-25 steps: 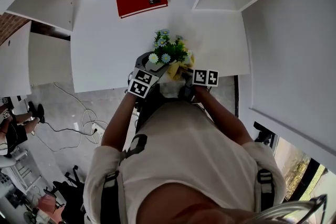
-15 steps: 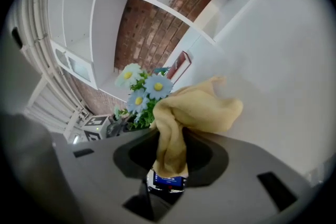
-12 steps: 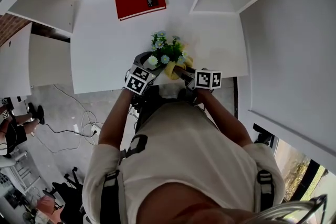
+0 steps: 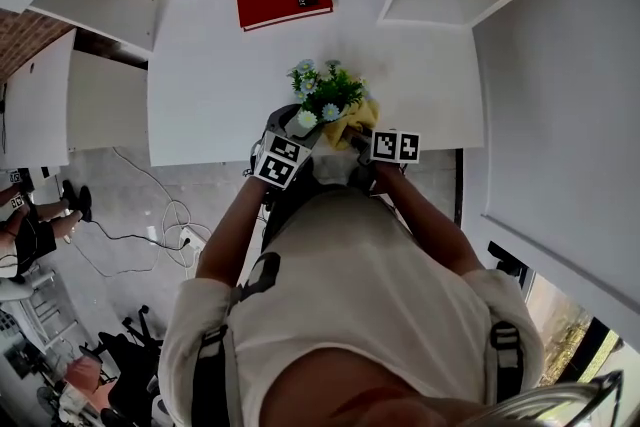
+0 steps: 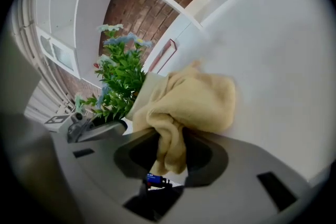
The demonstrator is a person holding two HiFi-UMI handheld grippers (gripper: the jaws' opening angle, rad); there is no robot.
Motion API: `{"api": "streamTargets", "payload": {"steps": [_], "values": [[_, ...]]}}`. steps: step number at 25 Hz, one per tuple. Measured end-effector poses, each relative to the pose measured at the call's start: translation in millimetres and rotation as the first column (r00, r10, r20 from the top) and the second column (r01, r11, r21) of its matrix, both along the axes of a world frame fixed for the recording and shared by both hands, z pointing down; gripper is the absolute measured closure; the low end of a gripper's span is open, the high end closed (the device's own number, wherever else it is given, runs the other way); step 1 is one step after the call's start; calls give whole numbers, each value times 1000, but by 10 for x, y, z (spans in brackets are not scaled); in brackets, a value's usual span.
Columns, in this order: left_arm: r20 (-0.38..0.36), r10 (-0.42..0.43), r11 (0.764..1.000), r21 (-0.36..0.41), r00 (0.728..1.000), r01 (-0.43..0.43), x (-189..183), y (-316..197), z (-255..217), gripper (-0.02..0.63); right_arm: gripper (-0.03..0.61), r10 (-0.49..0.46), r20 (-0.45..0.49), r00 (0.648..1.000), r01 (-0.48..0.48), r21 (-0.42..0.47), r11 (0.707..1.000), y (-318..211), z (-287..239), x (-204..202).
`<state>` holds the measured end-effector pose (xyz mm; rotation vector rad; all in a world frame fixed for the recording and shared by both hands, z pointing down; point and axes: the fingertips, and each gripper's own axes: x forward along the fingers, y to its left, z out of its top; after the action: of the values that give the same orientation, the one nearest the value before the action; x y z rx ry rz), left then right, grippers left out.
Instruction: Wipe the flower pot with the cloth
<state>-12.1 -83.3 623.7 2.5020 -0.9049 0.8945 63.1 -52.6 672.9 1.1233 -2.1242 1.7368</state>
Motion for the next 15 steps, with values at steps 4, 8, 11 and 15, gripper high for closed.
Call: {"api": "streamTargets", "payload": {"steps": [4, 8, 11, 15], "values": [[-16, 30, 999, -28, 999, -31, -7, 51, -72, 345, 451, -7, -29, 1000, 7, 3, 1000, -31, -7, 50], [-21, 52, 998, -28, 998, -53, 12, 55, -84, 353, 449, 2, 27, 1000, -3, 33, 999, -66, -268, 60], [-39, 56, 998, -36, 998, -57, 63, 112, -88, 353, 448, -3, 74, 997, -3, 83, 997, -97, -552, -16], [-72, 27, 999, -36, 997, -29, 127, 159, -93, 353, 448, -14, 68, 998, 7, 101, 995, -123, -610, -91]]}}
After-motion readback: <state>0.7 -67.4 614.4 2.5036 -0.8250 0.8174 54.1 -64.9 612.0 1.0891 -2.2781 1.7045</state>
